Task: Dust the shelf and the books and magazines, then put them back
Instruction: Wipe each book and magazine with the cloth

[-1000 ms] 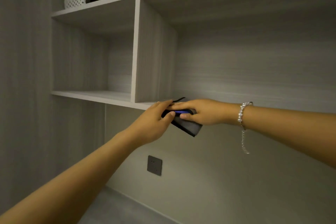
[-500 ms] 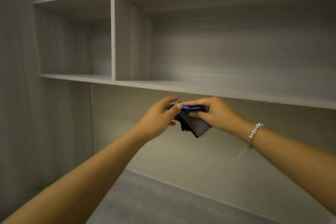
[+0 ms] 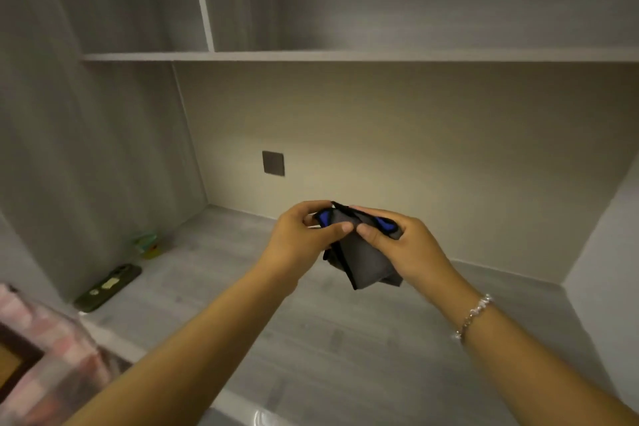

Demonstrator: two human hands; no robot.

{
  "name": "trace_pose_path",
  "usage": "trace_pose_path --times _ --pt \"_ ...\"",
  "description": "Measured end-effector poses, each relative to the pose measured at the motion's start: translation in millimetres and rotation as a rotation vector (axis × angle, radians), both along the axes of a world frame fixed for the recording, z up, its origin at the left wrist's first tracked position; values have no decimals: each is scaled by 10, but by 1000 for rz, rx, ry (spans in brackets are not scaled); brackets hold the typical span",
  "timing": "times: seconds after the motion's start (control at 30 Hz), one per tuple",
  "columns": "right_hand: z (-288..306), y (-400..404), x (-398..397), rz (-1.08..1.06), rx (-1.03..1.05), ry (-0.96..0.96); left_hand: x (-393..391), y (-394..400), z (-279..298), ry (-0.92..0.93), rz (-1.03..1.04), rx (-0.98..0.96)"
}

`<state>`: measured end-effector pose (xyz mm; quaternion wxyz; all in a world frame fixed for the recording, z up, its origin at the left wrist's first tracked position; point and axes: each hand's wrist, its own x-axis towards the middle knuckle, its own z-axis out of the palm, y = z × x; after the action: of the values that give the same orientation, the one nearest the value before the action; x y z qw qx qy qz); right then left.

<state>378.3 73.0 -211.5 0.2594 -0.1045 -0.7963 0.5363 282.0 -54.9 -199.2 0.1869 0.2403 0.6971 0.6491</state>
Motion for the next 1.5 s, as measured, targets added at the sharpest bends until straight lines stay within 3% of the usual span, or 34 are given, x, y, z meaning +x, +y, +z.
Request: trace_pose_path --times 0.1,0.23,0.47,0.63,0.93,1.13,1.3,1.5 --pt "-225 -163 28 -23 -92 -22 -1 -108 -205 -257 32 68" --pt "-486 -391 7 -38 -145 -67 -73 -268 -453 -448 15 87" --pt "-905 -879 -192 -130 -267 -76 -440 -609 -850 -554 10 5" --pt "-1279 -1553 -523 -173 -302 -57 -757 -969 -1128 -586 -113 4" --pt "-2112 -2914 -982 -374 -572 -48 -1294 -1943 -1830 -705 -366 -166" --pt "-2700 -3460 -919 -477 -737 -106 -1277 -2444 -2510 -827 -329 -300" --pt "-3259 -3642 -863 -525 -705 -185 -1169 -2657 -3169 -881 -320 -341" --pt "-4328 -3585 -759 -512 -712 -229 -1062 -2669 -4244 -878 -259 -391"
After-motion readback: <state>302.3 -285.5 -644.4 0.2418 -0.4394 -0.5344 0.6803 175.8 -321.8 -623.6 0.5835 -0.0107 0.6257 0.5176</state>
